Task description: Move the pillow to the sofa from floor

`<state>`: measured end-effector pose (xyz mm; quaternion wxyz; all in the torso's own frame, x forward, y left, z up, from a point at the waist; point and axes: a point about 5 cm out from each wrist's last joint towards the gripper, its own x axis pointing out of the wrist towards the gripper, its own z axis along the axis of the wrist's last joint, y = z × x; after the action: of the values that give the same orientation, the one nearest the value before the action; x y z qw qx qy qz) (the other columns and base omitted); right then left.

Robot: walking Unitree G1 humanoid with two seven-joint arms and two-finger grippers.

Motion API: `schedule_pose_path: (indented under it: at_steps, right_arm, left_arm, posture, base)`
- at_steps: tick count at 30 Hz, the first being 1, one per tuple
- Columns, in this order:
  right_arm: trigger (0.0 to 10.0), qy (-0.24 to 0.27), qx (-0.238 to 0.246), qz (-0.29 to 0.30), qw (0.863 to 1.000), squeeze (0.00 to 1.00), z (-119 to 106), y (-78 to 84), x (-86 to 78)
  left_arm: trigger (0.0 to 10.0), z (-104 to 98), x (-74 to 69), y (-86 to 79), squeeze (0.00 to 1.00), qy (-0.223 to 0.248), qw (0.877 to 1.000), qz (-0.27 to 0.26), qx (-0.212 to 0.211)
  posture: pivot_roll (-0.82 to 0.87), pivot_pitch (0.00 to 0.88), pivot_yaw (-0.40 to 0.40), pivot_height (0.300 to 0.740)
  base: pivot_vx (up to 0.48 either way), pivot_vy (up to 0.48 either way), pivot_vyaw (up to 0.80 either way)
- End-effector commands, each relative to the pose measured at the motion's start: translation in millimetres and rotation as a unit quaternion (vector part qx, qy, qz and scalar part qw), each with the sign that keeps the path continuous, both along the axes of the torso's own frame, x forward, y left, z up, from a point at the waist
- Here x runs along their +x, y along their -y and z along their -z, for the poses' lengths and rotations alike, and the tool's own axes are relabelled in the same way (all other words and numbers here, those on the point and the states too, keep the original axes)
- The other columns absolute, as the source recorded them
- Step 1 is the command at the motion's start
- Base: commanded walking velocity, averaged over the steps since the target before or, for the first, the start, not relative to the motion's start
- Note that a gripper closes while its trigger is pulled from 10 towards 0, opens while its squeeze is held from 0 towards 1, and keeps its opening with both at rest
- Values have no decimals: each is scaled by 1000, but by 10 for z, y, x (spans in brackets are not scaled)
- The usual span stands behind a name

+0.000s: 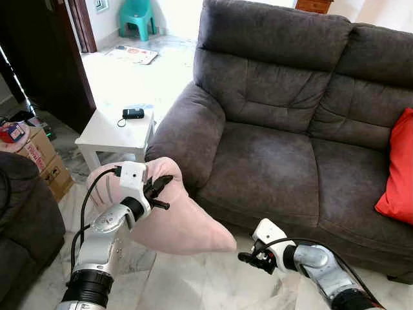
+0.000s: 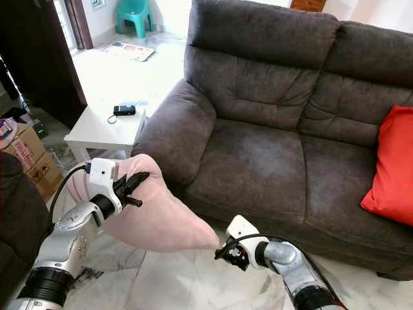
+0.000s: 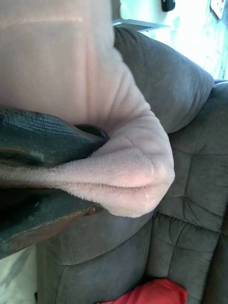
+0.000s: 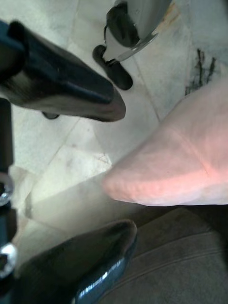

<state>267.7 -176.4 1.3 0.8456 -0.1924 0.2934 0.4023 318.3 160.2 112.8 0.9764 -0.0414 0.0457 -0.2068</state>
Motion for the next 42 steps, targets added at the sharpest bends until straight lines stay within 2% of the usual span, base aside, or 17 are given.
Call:
schedule_pose_path:
  at_steps: [1,7,14,21,33,36,38,39,40,42]
  right_arm:
    - [10000,-1,-21,5,1000,1000,16,54,-5]
    - [10000,13,-40,15,999,1000,19,57,27]
    - [10000,3,-49,4,999,1000,50,30,7]
    - [10000,-45,-53,-21,997,1000,161,17,-120]
    - [10000,-65,-49,-23,996,1000,244,-54,-193]
    - [10000,-68,-59,-27,996,1000,262,-52,-204]
    - [10000,-62,-87,-30,994,1000,289,-34,-210]
    - [10000,-64,-102,-27,992,969,310,-20,-215]
    - [10000,-81,-113,-24,990,0,350,-14,-244]
    - [10000,-101,-129,-27,986,0,400,-6,-291]
  left_arm:
    - [10000,-301,51,121,0,62,998,32,-7]
    - [10000,-302,44,141,0,60,997,45,-6]
    - [10000,-306,43,182,0,60,997,48,-9]
    - [10000,-324,56,201,0,62,997,49,-13]
    - [10000,-330,47,221,0,62,996,55,-17]
    - [10000,-334,40,233,0,62,996,60,-19]
    - [10000,-341,38,236,0,62,996,63,-22]
    - [10000,-350,38,237,0,62,996,65,-25]
    - [10000,-370,41,240,0,64,995,65,-31]
    - [10000,-403,51,236,0,69,995,61,-41]
  posture:
    - [85,0,-87,740]
    - [88,0,-86,740]
    - [90,0,-87,740]
    - [92,0,-89,740]
    - [95,0,-92,740]
    - [97,0,-93,740]
    - [97,0,-94,740]
    - [97,0,-94,740]
    - [101,0,-96,740]
    - [106,0,-100,740]
  base:
    - [0,0,0]
    - [0,0,0]
    - [0,0,0]
    - [0,0,0]
    - [0,0,0]
    - [0,0,0]
    - [0,0,0]
    - [0,0,0]
    - [0,0,0]
    - [0,0,0]
